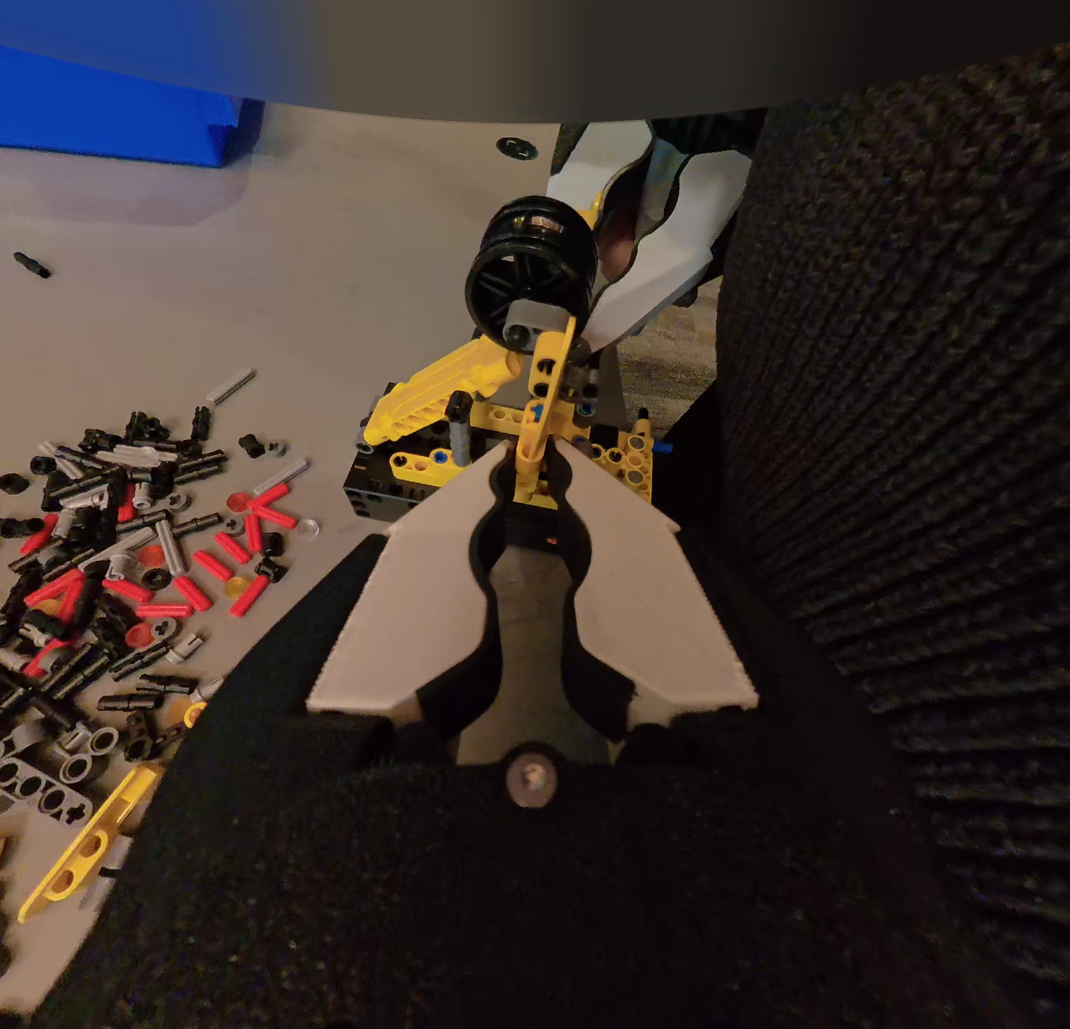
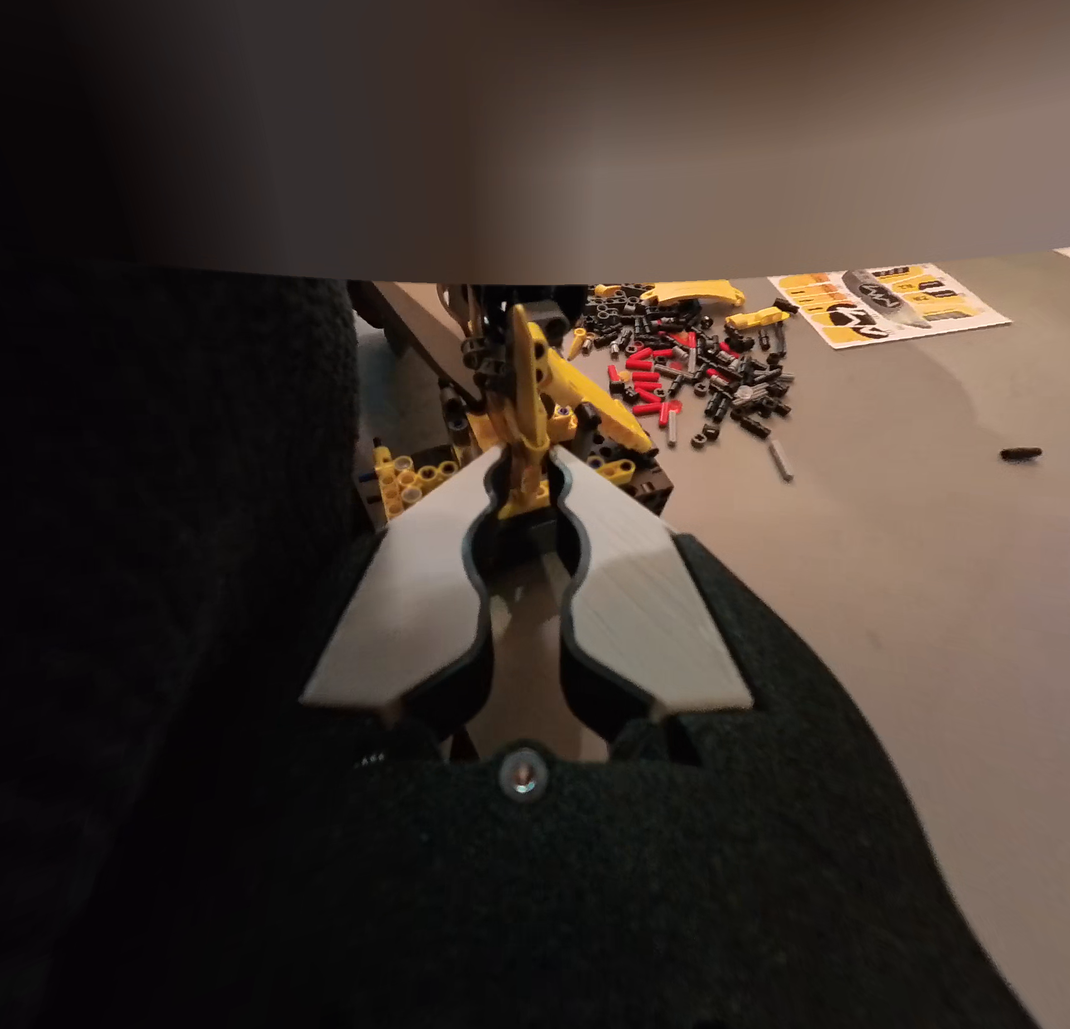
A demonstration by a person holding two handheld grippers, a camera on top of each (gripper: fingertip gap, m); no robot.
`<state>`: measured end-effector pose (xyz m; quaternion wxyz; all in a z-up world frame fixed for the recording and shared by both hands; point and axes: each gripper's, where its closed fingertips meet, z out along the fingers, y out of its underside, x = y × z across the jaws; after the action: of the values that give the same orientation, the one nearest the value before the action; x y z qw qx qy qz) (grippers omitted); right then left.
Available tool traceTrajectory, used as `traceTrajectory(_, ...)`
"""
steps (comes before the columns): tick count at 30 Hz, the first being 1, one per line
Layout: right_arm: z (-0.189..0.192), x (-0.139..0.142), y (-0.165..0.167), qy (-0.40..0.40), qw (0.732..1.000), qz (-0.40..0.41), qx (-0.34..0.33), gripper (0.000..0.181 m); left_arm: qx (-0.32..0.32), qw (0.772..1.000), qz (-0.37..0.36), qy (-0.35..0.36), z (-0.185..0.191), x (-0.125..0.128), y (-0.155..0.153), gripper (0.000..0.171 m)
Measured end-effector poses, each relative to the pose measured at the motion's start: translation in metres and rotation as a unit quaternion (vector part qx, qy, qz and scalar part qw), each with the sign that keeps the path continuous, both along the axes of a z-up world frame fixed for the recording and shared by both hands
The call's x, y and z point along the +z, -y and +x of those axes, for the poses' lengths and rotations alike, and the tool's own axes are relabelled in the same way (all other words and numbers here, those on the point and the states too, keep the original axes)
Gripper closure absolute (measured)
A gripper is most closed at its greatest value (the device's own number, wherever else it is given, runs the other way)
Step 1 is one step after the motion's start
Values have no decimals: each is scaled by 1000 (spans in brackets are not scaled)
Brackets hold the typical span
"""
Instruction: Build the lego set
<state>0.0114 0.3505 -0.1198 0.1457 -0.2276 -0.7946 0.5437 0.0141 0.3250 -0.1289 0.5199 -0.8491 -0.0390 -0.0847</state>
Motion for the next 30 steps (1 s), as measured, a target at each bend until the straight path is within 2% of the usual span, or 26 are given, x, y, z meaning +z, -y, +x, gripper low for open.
traceTrajectory(9, 3, -1, -1, 18, 999, -17, 22, 174, -9, 1000, -5, 8, 1, 0, 0, 161)
traceTrajectory(14, 2, -2, 0, 63, 996, -43, 38, 175, -10, 1000, -6, 9, 1, 0, -1, 161)
traceTrajectory(17, 3, -2, 0, 56, 997, -25, 43, 175, -11, 1000, -15, 8, 1, -1, -1, 161)
traceTrajectory(20, 3, -3, 0, 86, 995, -34, 49, 175, -11, 1000, -24, 6, 1, -1, -1, 161)
traceTrajectory(23, 2, -5, 2, 84, 995, -3, 53, 174, -12, 999, -31, 20, 1, -6, 1, 161)
traceTrajectory(25, 2, -6, 2, 88, 995, 3, 55, 174, -12, 1000, -27, -9, 1, -6, 1, 161)
traceTrajectory(30, 2, -6, 2, 109, 993, -14, 45, 173, -10, 1000, -23, -9, 0, -5, 0, 162)
